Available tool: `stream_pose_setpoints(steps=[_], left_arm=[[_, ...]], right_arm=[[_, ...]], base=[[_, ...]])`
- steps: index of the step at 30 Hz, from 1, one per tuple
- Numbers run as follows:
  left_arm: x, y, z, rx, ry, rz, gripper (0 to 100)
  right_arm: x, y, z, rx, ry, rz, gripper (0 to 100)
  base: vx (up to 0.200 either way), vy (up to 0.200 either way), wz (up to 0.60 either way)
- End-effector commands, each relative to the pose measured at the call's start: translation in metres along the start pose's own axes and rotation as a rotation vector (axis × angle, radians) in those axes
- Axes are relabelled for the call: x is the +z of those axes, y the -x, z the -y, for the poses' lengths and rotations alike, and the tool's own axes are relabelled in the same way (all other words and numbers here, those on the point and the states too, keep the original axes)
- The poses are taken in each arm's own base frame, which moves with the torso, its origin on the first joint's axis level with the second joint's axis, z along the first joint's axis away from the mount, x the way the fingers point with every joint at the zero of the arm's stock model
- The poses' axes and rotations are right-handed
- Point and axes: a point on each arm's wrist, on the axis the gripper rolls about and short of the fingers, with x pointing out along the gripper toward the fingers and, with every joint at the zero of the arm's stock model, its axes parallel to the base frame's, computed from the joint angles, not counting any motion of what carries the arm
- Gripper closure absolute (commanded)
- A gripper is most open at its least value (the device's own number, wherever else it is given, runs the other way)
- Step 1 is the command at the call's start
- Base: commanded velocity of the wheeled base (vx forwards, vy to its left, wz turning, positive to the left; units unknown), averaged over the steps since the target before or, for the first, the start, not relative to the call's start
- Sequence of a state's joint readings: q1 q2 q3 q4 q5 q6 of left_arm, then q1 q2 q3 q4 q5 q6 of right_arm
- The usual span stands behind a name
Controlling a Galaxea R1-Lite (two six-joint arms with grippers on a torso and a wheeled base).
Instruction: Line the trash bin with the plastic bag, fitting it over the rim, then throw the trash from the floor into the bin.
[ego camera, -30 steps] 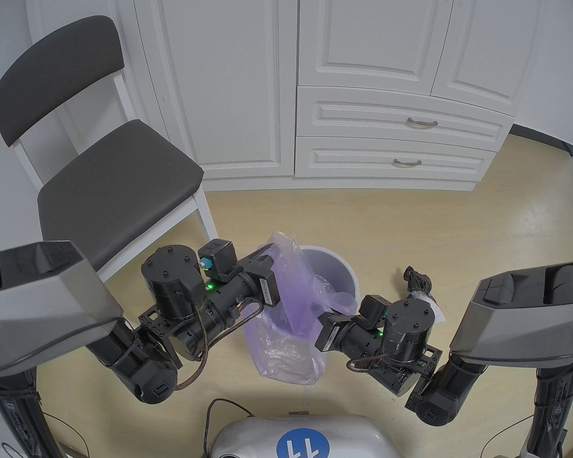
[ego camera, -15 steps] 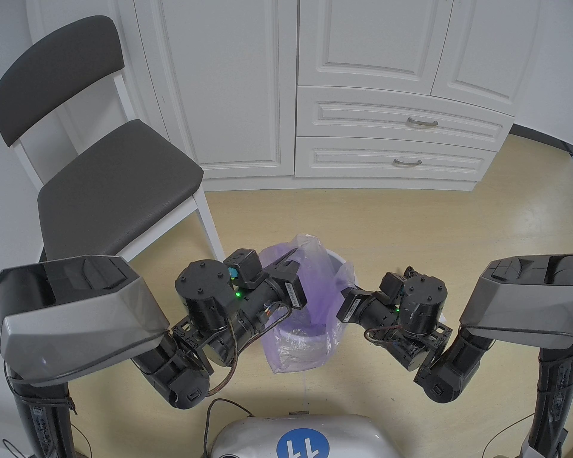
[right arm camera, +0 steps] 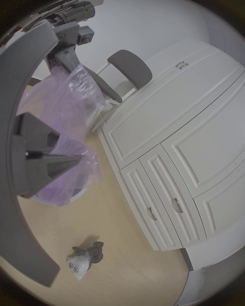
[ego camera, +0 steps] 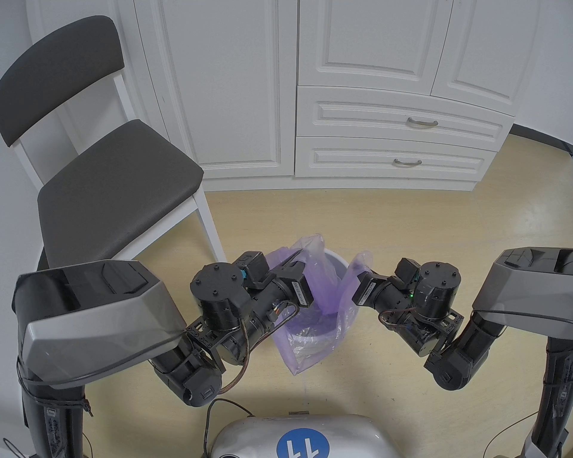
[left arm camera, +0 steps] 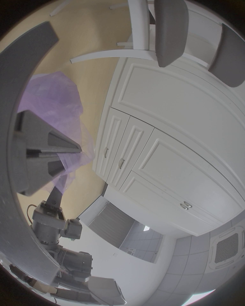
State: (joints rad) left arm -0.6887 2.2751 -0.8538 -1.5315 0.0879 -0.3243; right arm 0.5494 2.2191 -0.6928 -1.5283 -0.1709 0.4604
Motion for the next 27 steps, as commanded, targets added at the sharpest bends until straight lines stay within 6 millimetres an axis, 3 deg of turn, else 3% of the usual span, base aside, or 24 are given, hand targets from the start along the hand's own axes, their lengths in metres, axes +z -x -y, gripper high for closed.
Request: stream_pose_setpoints(steps=[1, 12, 27], left_arm=[[-0.014, -0.010, -0.006, 0.030, 0.018, -0.002, 100], [-0.014, -0.014, -0.015, 0.055, 0.039, 0.012, 100], [-0.010, -0.016, -0.048, 0.114, 0.036, 0.020, 100]], right_arm=[[0.004, 0.002, 0.000, -0.001, 0.012, 0.007, 100], [0.003, 0.001, 0.001, -0.003, 0.035, 0.008, 100], [-0.007, -0.007, -0.006, -0.002, 0.022, 0.009, 100]], base=[[0.000, 0.000, 0.00], [0.000, 0.000, 0.00], [0.000, 0.000, 0.00]])
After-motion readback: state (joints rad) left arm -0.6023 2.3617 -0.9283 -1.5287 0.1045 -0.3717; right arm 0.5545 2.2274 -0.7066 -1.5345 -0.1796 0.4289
